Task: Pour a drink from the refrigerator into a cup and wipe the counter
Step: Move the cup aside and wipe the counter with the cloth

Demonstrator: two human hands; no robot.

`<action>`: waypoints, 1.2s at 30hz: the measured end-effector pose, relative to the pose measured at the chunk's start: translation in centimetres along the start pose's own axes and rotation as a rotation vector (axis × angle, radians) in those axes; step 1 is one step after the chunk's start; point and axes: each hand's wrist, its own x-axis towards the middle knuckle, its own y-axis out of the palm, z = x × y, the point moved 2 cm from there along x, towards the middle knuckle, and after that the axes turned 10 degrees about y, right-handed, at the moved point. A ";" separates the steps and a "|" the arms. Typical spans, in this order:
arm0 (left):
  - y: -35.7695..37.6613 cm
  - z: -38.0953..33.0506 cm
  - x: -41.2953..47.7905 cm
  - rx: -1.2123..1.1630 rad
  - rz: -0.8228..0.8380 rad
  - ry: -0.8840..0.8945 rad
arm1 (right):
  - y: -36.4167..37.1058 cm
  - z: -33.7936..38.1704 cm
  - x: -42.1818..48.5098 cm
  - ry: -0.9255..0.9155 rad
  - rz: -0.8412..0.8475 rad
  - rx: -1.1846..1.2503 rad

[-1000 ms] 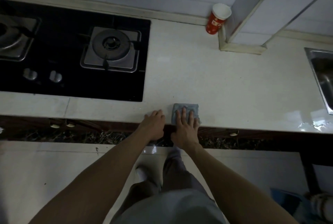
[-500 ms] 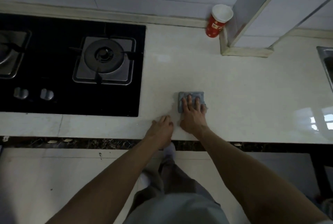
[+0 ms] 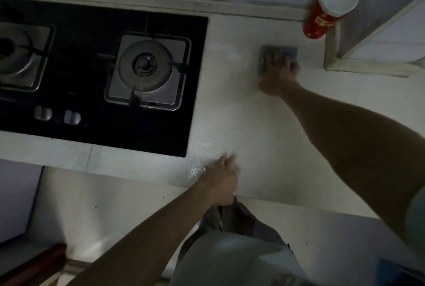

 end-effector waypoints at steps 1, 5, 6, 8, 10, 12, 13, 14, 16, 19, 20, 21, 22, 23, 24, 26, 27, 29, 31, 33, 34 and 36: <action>-0.2 0.1 0.1 0.006 0.009 0.012 | -0.5 0.0 1.1 0.001 0.003 -0.003; -1.1 1.4 1.0 -0.068 -0.088 0.025 | -2.4 0.2 4.0 0.011 0.014 -0.028; -1.5 1.8 1.3 -0.096 -0.144 0.017 | -2.9 0.3 4.5 0.019 0.014 -0.032; -2.4 2.3 1.7 -0.122 -0.234 -0.010 | -3.5 0.3 5.1 0.036 0.015 -0.036; -3.0 2.1 1.9 -0.102 -0.290 -0.022 | -3.8 0.3 5.8 0.036 0.016 -0.051; -3.3 1.5 1.7 -0.033 -0.296 -0.026 | -4.0 0.3 6.7 0.037 0.012 -0.065; -3.3 1.3 1.6 -0.007 -0.289 -0.028 | -4.1 0.2 7.1 0.041 0.012 -0.068; -3.2 1.1 1.5 -0.002 -0.280 -0.029 | -4.2 0.2 7.5 0.041 0.017 -0.069; -3.1 1.0 1.3 -0.016 -0.263 -0.041 | -4.5 0.1 8.1 0.030 0.027 -0.068; -2.9 0.9 1.2 -0.043 -0.265 -0.056 | -5.2 0.2 8.9 0.025 0.027 -0.059; -2.8 0.8 1.1 -0.055 -0.257 -0.063 | -5.4 0.3 9.1 0.026 0.024 -0.060; -2.7 0.6 1.0 -0.055 -0.257 -0.068 | -5.4 0.3 9.3 0.029 0.021 -0.063; -2.4 0.5 1.0 -0.043 -0.258 -0.067 | -5.3 0.3 9.6 0.028 0.024 -0.067; -2.2 0.4 0.9 -0.029 -0.258 -0.066 | -5.1 0.2 9.8 0.029 0.023 -0.069; -2.0 0.3 0.9 -0.011 -0.257 -0.068 | -4.9 0.1 10.0 0.029 0.013 -0.073; -1.6 0.3 0.8 0.013 -0.264 -0.076 | -4.6 0.1 10.2 0.015 -0.018 -0.096; -1.5 0.2 0.8 0.015 -0.265 -0.078 | -4.6 0.3 10.0 0.008 -0.019 -0.088; -1.4 0.1 0.8 0.026 -0.266 -0.078 | -4.5 0.8 9.3 0.013 0.004 -0.030; -1.2 0.1 0.9 0.056 -0.262 -0.079 | -4.0 1.6 8.0 0.001 0.015 0.007; -1.0 0.2 1.1 0.056 -0.256 -0.071 | -2.9 2.7 5.9 -0.064 -0.002 0.004; -1.0 0.3 1.1 0.046 -0.254 -0.066 | -2.2 3.4 4.6 -0.107 -0.014 -0.002; -1.0 0.5 1.0 0.014 -0.262 -0.054 | -0.9 5.1 1.8 -0.180 -0.018 -0.012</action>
